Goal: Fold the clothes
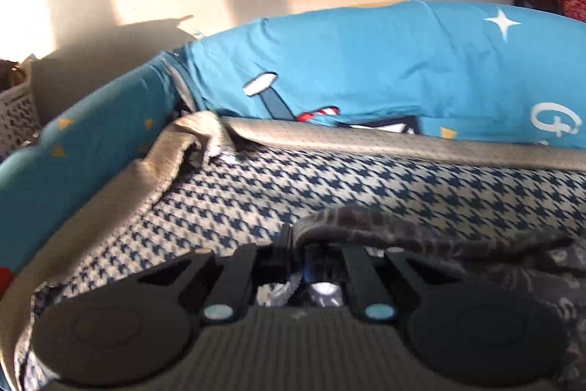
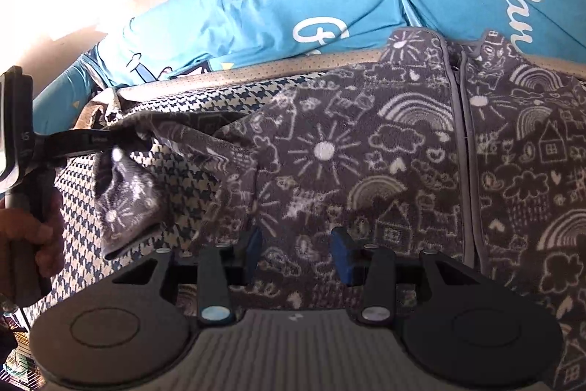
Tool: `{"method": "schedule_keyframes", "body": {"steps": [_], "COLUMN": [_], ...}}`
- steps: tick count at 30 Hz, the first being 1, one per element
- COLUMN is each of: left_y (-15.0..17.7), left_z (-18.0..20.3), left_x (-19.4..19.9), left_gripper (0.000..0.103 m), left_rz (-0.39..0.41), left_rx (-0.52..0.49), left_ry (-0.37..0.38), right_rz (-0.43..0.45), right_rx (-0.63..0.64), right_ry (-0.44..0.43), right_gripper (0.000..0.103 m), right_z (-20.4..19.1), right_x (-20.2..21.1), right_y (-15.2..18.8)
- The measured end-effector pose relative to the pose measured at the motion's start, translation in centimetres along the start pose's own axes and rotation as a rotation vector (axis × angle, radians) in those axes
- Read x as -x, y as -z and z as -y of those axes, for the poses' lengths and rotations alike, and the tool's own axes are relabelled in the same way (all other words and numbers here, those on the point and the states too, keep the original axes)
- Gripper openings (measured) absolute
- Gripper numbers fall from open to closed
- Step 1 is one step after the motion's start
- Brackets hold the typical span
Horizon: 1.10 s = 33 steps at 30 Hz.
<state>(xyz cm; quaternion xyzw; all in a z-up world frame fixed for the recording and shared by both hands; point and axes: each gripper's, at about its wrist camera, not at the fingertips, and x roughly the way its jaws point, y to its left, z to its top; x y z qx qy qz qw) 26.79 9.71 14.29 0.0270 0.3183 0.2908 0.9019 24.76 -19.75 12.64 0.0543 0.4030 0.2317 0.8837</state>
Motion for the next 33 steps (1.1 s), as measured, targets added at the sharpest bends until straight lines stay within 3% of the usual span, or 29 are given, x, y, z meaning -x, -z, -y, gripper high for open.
{"method": "schedule_keyframes", "body": {"steps": [4,7,12,15,17,20,22,26,28,31,33], "left_y": [-0.8,-1.0,-0.6,0.2,0.2,0.3,0.3,-0.5,-0.9,-1.3,-1.5], "left_z": [-1.2,-1.4,-3.9,-5.9,-6.2,-6.8,-7.0,-6.5,-6.1,-5.1,-4.2], "left_x": [0.0,-0.4,-2.2,-3.2,-2.8,-2.2,-1.8,0.2,1.1,2.2,2.5], "left_gripper": [0.007,0.010,0.016,0.027,0.034,0.047,0.062,0.074,0.085,0.091,0.091], "left_rz": [-0.022,-0.082,-0.270,-0.371,-0.376,-0.383,-0.384,-0.321,-0.292,-0.243,-0.230], "left_rx": [0.054,0.065,0.194,0.321,0.339,0.366,0.381,0.349,0.326,0.297,0.278], "left_ry": [-0.028,-0.009,0.086,0.119,0.126,0.137,0.145,0.109,0.093,0.082,0.116], "right_rz": [0.026,0.037,0.028,-0.065,-0.113,-0.098,-0.076,-0.038,-0.019,0.014,0.042], "right_rx": [0.040,0.073,0.125,0.119,0.103,0.107,0.108,0.094,0.086,0.075,0.068], "right_ry": [-0.051,-0.082,-0.109,-0.099,-0.075,-0.080,-0.092,-0.109,-0.109,-0.110,-0.104], "right_gripper": [0.042,0.042,0.042,0.044,0.044,0.044,0.044,0.044,0.044,0.044,0.044], "right_z": [-0.9,-1.5,-2.1,-2.0,-1.7,-1.7,-1.7,-1.6,-1.5,-1.2,-1.0], "right_x": [0.3,0.5,0.4,-0.9,-1.6,-1.4,-0.9,-0.4,-0.1,0.3,0.6], "right_y": [0.1,0.3,0.7,1.0,1.3,1.2,0.9,0.4,0.2,-0.2,-0.5]}}
